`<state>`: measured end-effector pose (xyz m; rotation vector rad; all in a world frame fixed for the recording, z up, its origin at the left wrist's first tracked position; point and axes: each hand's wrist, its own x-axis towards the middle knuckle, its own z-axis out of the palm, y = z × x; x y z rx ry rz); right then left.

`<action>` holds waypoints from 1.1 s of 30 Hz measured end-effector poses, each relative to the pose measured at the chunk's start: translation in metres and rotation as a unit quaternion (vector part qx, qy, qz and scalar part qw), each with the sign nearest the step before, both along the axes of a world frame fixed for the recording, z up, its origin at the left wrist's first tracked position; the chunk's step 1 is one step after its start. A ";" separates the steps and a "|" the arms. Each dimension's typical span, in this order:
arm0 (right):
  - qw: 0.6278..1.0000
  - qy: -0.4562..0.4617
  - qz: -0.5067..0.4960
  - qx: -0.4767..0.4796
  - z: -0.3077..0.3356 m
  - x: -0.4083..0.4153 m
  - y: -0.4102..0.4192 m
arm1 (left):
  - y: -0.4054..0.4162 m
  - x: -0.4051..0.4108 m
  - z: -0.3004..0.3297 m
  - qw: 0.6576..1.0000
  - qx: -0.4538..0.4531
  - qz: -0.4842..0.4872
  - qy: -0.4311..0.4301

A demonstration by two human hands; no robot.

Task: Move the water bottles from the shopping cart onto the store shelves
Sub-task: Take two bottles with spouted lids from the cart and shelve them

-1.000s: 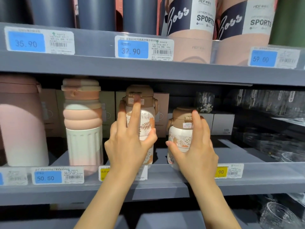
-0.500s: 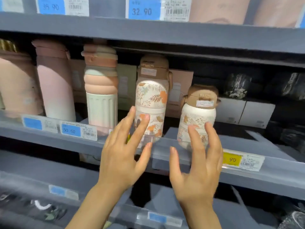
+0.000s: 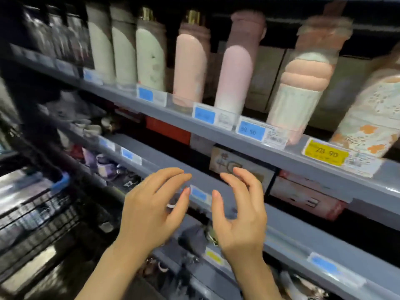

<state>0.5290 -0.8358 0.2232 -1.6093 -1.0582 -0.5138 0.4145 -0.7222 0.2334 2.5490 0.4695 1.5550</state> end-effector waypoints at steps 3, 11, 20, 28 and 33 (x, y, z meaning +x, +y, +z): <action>0.998 0.019 0.053 -0.032 -0.016 -0.054 0.065 | 0.053 -0.064 -0.019 0.998 -0.050 0.030 0.019; 0.964 -0.020 0.169 -0.204 -0.053 -0.183 0.205 | 0.165 -0.230 -0.078 0.971 -0.184 0.131 0.080; 0.841 -0.053 0.332 -0.424 -0.102 -0.282 0.338 | 0.244 -0.371 -0.151 0.897 -0.352 0.260 0.061; 0.785 -0.008 0.402 -0.472 -0.144 -0.330 0.466 | 0.335 -0.429 -0.170 0.860 -0.388 0.307 0.125; 0.754 0.058 0.407 -0.512 -0.159 -0.336 0.535 | 0.408 -0.439 -0.168 0.871 -0.357 0.290 0.175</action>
